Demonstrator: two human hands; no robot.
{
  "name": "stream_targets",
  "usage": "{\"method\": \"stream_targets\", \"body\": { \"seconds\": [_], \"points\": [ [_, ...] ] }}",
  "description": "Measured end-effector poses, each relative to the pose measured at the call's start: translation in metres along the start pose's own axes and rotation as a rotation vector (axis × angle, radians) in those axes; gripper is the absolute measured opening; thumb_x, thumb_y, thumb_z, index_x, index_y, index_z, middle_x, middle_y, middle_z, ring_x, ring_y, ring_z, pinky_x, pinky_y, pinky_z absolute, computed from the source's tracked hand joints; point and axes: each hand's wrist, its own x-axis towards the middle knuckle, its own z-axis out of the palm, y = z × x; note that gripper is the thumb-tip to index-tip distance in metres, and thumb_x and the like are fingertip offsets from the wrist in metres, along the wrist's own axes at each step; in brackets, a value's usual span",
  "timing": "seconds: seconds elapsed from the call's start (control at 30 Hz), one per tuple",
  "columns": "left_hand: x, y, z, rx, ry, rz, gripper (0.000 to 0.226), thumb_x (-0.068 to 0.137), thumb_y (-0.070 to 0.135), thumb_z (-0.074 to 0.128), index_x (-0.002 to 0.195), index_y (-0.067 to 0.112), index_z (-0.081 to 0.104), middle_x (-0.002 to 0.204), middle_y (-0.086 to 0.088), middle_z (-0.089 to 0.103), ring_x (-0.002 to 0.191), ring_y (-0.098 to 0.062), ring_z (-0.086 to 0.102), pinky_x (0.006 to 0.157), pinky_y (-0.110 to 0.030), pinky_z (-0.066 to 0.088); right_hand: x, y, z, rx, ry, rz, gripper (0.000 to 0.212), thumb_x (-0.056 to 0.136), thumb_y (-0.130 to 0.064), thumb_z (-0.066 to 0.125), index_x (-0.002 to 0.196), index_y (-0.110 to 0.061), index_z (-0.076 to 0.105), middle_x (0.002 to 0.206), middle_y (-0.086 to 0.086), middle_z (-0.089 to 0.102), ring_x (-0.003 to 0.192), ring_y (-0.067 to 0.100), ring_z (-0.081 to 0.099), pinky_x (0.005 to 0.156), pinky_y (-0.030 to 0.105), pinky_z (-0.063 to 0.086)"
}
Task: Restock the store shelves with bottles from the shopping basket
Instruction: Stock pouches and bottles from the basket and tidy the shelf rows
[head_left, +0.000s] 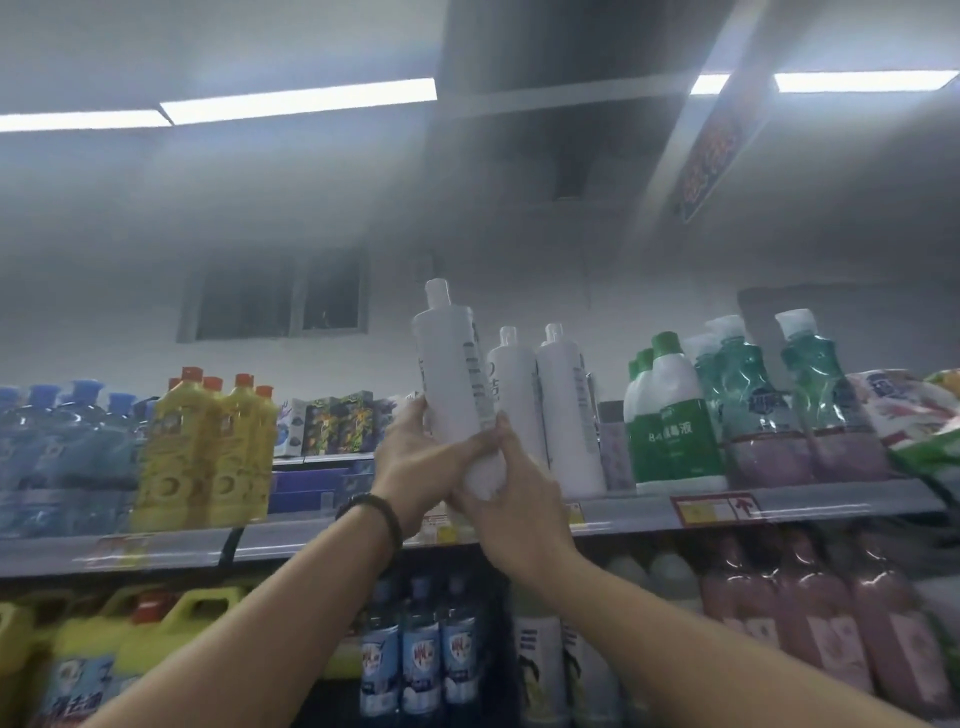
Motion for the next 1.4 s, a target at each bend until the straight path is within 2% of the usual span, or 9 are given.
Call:
{"method": "stream_targets", "body": {
  "seconds": [0.17, 0.3, 0.37, 0.5, 0.67, 0.9, 1.0, 1.13, 1.4],
  "points": [
    [0.042, -0.013, -0.002, 0.061, 0.100, 0.041, 0.072, 0.042, 0.057, 0.103, 0.101, 0.060, 0.060, 0.112, 0.002, 0.080, 0.098, -0.026, 0.080, 0.082, -0.046, 0.068, 0.031, 0.018, 0.014, -0.151, -0.095, -0.077, 0.098, 0.096, -0.049, 0.070, 0.161, -0.060, -0.003, 0.123, -0.003, 0.063, 0.106, 0.019, 0.069, 0.090, 0.046, 0.065],
    [0.063, -0.018, -0.001, 0.149, 0.094, 0.074, 0.098, 0.065, 0.039, 0.100, 0.148, 0.045, 0.048, 0.112, 0.000, 0.079, 0.099, -0.025, 0.078, 0.087, -0.049, 0.067, 0.043, 0.030, 0.012, -0.280, -0.176, -0.130, 0.098, 0.092, -0.055, 0.059, 0.165, -0.050, -0.006, 0.121, 0.001, 0.061, 0.107, 0.024, 0.064, 0.093, 0.049, 0.061],
    [0.068, -0.025, 0.003, 0.178, 0.096, 0.096, 0.099, 0.070, 0.037, 0.098, 0.153, 0.040, 0.045, 0.112, -0.001, 0.079, 0.100, -0.024, 0.077, 0.086, -0.043, 0.066, 0.043, 0.032, 0.010, -0.331, -0.189, -0.122, 0.100, 0.092, -0.052, 0.059, 0.165, -0.047, -0.009, 0.126, 0.004, 0.057, 0.114, 0.027, 0.060, 0.099, 0.052, 0.058],
    [0.074, -0.043, 0.008, 0.214, 0.100, 0.125, 0.094, 0.072, 0.031, 0.096, 0.153, 0.036, 0.048, 0.116, -0.002, 0.077, 0.101, -0.023, 0.076, 0.081, -0.036, 0.066, 0.038, 0.041, 0.010, -0.411, -0.264, -0.085, 0.105, 0.093, -0.042, 0.064, 0.167, -0.041, -0.011, 0.135, 0.008, 0.048, 0.125, 0.031, 0.052, 0.110, 0.051, 0.051],
    [0.083, -0.064, 0.007, 0.194, 0.077, 0.052, 0.105, 0.054, 0.038, 0.099, 0.148, 0.035, 0.052, 0.119, -0.005, 0.077, 0.098, -0.027, 0.079, 0.083, -0.051, 0.067, 0.029, 0.048, 0.011, -0.598, -0.305, -0.163, 0.076, 0.096, -0.044, 0.062, 0.162, -0.019, 0.034, 0.147, 0.008, 0.039, 0.137, 0.030, 0.040, 0.118, 0.046, 0.042],
    [0.094, -0.076, 0.013, 0.238, 0.094, 0.002, 0.074, 0.059, 0.043, 0.097, 0.124, 0.034, 0.061, 0.116, -0.001, 0.077, 0.099, -0.027, 0.078, 0.082, -0.049, 0.068, 0.018, 0.052, 0.012, -0.633, -0.292, -0.225, 0.055, 0.097, -0.041, 0.063, 0.147, -0.018, 0.056, 0.144, 0.006, 0.039, 0.134, 0.028, 0.037, 0.118, 0.041, 0.036],
    [0.095, -0.079, 0.010, 0.271, 0.082, 0.000, 0.079, 0.054, 0.054, 0.093, 0.124, 0.034, 0.063, 0.115, 0.003, 0.077, 0.098, -0.024, 0.078, 0.082, -0.046, 0.068, 0.016, 0.056, 0.010, -0.640, -0.254, -0.224, 0.054, 0.097, -0.041, 0.062, 0.146, -0.018, 0.058, 0.143, 0.006, 0.042, 0.134, 0.028, 0.038, 0.121, 0.043, 0.034],
    [0.094, -0.079, 0.011, 0.321, 0.075, 0.018, 0.064, 0.074, 0.045, 0.094, 0.128, 0.027, 0.064, 0.118, 0.000, 0.076, 0.101, -0.023, 0.076, 0.087, -0.042, 0.066, 0.019, 0.056, 0.005, -0.626, -0.216, -0.210, 0.056, 0.096, -0.041, 0.060, 0.149, -0.021, 0.058, 0.142, 0.004, 0.047, 0.136, 0.027, 0.039, 0.121, 0.045, 0.033],
    [0.081, -0.070, 0.008, 0.489, 0.079, -0.021, 0.064, 0.083, 0.037, 0.089, 0.135, 0.018, 0.059, 0.123, -0.002, 0.070, 0.108, -0.024, 0.069, 0.093, -0.035, 0.061, 0.015, 0.040, -0.014, -0.665, -0.268, -0.221, 0.058, 0.097, -0.038, 0.060, 0.150, -0.016, 0.056, 0.141, 0.008, 0.054, 0.137, 0.028, 0.043, 0.118, 0.048, 0.038]
  ]
}}
